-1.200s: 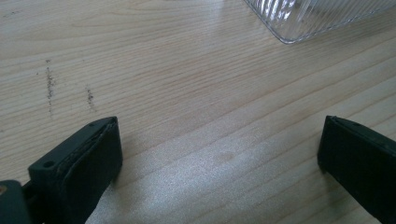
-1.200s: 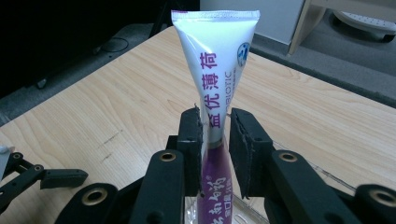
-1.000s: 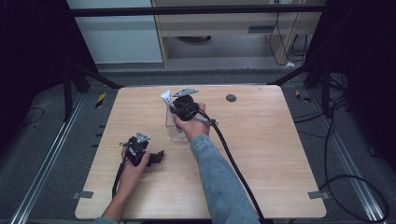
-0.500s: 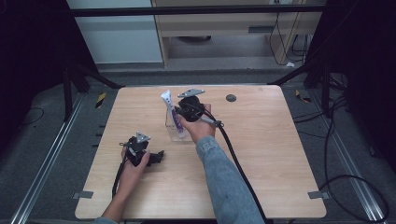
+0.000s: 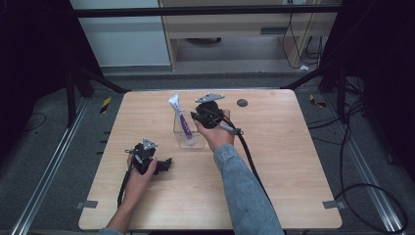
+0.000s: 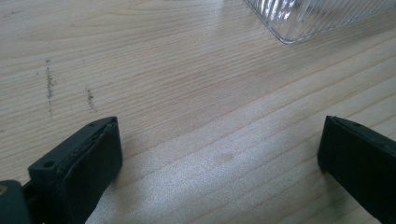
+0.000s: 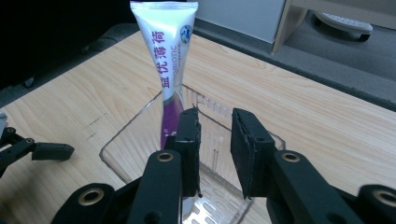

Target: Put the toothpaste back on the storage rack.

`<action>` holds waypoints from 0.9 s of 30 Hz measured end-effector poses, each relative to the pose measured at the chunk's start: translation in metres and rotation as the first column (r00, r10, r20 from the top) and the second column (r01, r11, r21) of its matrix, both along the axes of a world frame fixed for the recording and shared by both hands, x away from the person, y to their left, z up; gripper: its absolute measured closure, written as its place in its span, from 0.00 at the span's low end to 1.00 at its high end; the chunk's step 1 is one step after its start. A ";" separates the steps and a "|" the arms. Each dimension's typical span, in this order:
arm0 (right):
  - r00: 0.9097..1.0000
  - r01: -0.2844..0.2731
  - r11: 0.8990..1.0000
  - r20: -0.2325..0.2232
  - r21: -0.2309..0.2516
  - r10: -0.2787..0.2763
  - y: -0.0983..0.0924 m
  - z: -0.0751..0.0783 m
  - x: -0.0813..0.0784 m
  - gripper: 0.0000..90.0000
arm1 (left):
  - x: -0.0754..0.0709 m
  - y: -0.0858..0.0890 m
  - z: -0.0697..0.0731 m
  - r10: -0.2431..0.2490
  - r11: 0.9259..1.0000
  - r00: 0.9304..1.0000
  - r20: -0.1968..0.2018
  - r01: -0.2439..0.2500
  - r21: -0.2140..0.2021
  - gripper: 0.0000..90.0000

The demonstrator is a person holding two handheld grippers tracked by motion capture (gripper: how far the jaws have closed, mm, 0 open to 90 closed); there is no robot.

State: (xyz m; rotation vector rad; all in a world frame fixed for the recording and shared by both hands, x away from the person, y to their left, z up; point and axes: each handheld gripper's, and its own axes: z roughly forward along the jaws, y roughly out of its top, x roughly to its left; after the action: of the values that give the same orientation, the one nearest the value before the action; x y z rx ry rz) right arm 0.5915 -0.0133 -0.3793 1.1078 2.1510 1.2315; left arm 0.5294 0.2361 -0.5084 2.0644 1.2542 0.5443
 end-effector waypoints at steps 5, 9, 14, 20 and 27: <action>1.000 0.008 1.000 -0.006 0.005 -0.008 -0.007 -0.001 -0.002 0.78 | 0.001 0.000 0.000 0.000 1.000 1.000 0.000 0.000 0.001 0.00; 1.000 0.016 1.000 -0.006 0.009 -0.016 -0.011 -0.002 -0.002 0.74 | 0.001 0.000 0.000 0.000 1.000 1.000 0.000 0.000 0.001 0.00; 0.998 0.061 0.998 -0.019 0.026 -0.061 -0.022 -0.003 -0.002 0.49 | 0.000 0.000 0.000 -0.001 1.000 1.000 -0.001 0.001 0.003 0.00; 0.997 0.080 0.997 -0.012 0.020 -0.079 -0.032 -0.006 0.001 0.25 | 0.000 0.000 0.000 -0.002 1.000 1.000 -0.001 0.002 0.003 0.00; 0.997 0.065 0.996 -0.036 -0.063 -0.067 -0.038 -0.010 0.000 0.14 | 0.000 0.000 0.000 -0.002 1.000 1.000 -0.001 0.002 0.003 0.00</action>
State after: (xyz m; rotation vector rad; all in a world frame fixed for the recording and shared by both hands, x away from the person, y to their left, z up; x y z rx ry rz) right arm 0.5917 -0.0513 -0.3892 1.1751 2.1475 1.1163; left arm 0.5292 0.2365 -0.5083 2.0684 1.2525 0.5442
